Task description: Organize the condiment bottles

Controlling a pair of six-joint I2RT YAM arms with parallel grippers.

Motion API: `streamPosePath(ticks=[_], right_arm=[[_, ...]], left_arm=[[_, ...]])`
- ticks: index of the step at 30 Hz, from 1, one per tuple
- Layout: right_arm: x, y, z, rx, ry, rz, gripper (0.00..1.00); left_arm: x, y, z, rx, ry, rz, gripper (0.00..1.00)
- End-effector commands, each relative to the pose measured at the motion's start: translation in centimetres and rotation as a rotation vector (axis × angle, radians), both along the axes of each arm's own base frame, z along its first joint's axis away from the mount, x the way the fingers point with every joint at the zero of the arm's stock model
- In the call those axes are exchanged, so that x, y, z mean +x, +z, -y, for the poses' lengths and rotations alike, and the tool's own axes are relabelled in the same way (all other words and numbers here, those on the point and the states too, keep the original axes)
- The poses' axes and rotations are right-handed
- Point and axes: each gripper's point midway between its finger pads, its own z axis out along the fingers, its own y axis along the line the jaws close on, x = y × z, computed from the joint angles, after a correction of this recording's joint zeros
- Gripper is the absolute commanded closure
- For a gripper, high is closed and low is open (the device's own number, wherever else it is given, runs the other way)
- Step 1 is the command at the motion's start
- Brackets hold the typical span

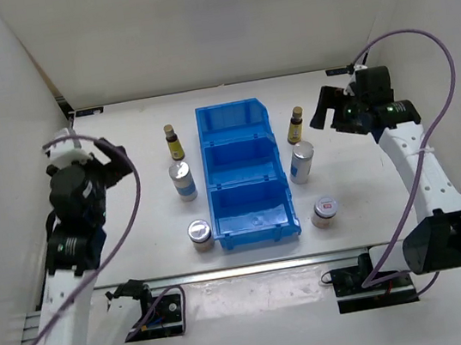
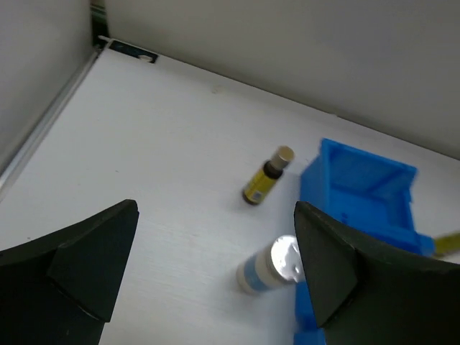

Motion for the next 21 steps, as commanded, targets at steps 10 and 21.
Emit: streamPosePath(ticks=[10,21], right_arm=[[4.2,3.8,-1.5,-0.022,0.010,0.020,0.00],[10.6,-2.8,-5.1,-0.343,0.042,-0.132,0.15]], left_arm=[[-2.1,-8.3,6.1,-0.235,-0.230,-0.241,0.00],[-2.7,-12.6,2.9,-0.182,-0.045,-0.324,0.00]])
